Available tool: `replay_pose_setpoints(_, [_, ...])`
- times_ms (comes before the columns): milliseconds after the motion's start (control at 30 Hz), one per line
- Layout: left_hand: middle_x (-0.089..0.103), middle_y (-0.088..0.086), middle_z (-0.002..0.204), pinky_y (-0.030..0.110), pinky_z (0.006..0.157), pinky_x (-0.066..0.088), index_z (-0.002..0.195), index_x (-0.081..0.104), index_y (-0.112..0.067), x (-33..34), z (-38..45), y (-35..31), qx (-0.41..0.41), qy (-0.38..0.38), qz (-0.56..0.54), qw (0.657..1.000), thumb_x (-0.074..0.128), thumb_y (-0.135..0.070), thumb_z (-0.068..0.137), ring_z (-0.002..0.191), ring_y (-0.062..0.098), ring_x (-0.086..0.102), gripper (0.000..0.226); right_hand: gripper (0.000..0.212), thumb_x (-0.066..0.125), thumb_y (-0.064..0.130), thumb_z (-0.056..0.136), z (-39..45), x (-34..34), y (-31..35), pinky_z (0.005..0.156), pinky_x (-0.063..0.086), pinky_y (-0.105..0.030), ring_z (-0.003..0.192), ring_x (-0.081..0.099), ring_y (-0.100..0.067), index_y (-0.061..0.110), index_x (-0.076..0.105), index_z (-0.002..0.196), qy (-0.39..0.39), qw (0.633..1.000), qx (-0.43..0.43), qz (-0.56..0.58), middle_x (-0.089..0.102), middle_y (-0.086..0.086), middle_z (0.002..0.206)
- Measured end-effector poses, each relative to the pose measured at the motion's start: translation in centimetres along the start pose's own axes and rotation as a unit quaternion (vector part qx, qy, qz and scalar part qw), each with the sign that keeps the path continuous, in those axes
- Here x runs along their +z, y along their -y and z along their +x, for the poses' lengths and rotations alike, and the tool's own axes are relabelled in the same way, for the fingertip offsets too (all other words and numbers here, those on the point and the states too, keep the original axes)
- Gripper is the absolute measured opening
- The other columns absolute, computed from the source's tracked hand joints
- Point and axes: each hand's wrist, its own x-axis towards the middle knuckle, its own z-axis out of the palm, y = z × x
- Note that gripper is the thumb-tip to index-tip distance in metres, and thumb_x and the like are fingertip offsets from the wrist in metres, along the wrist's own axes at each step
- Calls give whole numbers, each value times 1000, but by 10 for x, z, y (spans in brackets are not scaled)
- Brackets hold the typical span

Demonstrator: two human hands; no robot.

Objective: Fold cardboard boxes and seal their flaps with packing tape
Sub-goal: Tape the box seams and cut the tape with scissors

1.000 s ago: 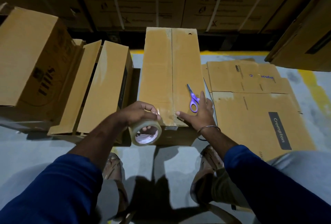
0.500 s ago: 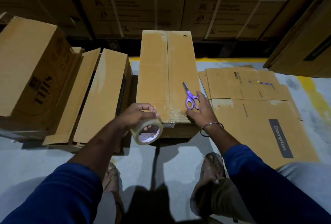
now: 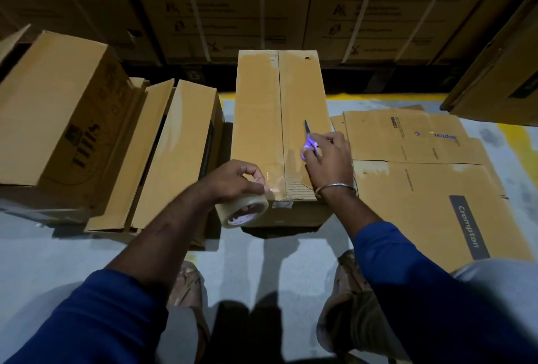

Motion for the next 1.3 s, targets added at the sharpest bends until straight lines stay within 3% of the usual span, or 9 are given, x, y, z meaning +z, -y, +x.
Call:
replay_pose_setpoints(100, [75, -6, 84, 38, 81, 56, 81, 74, -21, -5, 0, -8, 21, -3, 33, 999, 82, -28, 86, 82, 18, 69, 12, 62, 50, 74, 89, -12, -21, 40, 75, 58, -46, 79, 67, -24, 17, 73, 83, 108, 989, 12, 98, 71, -5, 83])
replay_pose_setpoints(167, [76, -7, 89, 44, 88, 57, 82, 75, -25, -6, -2, -13, 35, -7, 62, 997, 81, -34, 83, 88, 19, 70, 11, 72, 52, 83, 80, -19, -36, 59, 71, 58, -46, 74, 70, -28, 14, 70, 73, 216, 971, 17, 102, 71, -10, 75])
replay_pose_setpoints(267, [74, -7, 94, 43, 88, 56, 83, 75, -29, 1, -7, -21, 49, 4, 80, 996, 81, -44, 78, 93, 19, 69, 17, 33, 69, 45, 88, -34, -55, 67, 69, 57, -43, 71, 68, -22, 19, 69, 68, 256, 965, -50, 34, 71, -2, 71])
replay_pose_setpoints(333, [72, -6, 97, 41, 87, 56, 82, 73, -32, 7, -10, -25, 54, 17, 106, 993, 81, -43, 80, 94, 20, 67, 14, 29, 70, 22, 91, -44, -61, 63, 66, 53, -37, 67, 62, -16, 23, 63, 63, 235, 969, -75, -8, 67, 5, 67])
replay_pose_setpoints(467, [68, -6, 104, 33, 81, 53, 93, 71, -36, 14, -14, -30, 59, 50, 94, 993, 83, -47, 80, 99, 21, 65, 21, 37, 70, 17, 89, -55, -71, 46, 54, 37, -24, 55, 54, 1, 25, 59, 55, 208, 977, -38, -3, 59, 15, 55])
replay_pose_setpoints(633, [61, -6, 127, 31, 82, 55, 144, 52, -36, -10, -34, -42, 24, 105, 52, 993, 87, -54, 73, 109, 12, 62, 81, 18, 72, 10, 92, -50, -84, 23, 56, 49, -26, 52, 58, -13, 5, 75, 74, 255, 945, 129, 160, 70, -6, 62])
replay_pose_setpoints(767, [59, -13, 128, 38, 87, 53, 130, 62, -38, -52, -50, -18, -7, 157, 142, 977, 81, -59, 71, 113, 12, 59, 65, 16, 70, 2, 91, -36, -95, -26, 53, 48, -29, 49, 55, -18, -4, 72, 76, 186, 944, 241, 128, 68, -12, 64])
replay_pose_setpoints(967, [74, -4, 98, 26, 72, 52, 99, 75, -19, -102, -52, 41, -57, 126, 200, 970, 78, -27, 89, 85, 5, 71, 13, 24, 69, 15, 84, -31, -106, -102, 78, 62, -44, 73, 73, -28, 12, 76, 61, 119, 949, 289, -53, 74, -2, 66])
replay_pose_setpoints(1300, [76, 2, 96, 32, 71, 54, 95, 76, -18, -97, -30, 73, -55, 98, 200, 973, 82, -25, 87, 87, 21, 73, 13, 21, 61, 35, 73, -17, -73, -143, 83, 61, -43, 84, 73, -24, 18, 72, 67, 130, 949, 283, -46, 75, -2, 82])
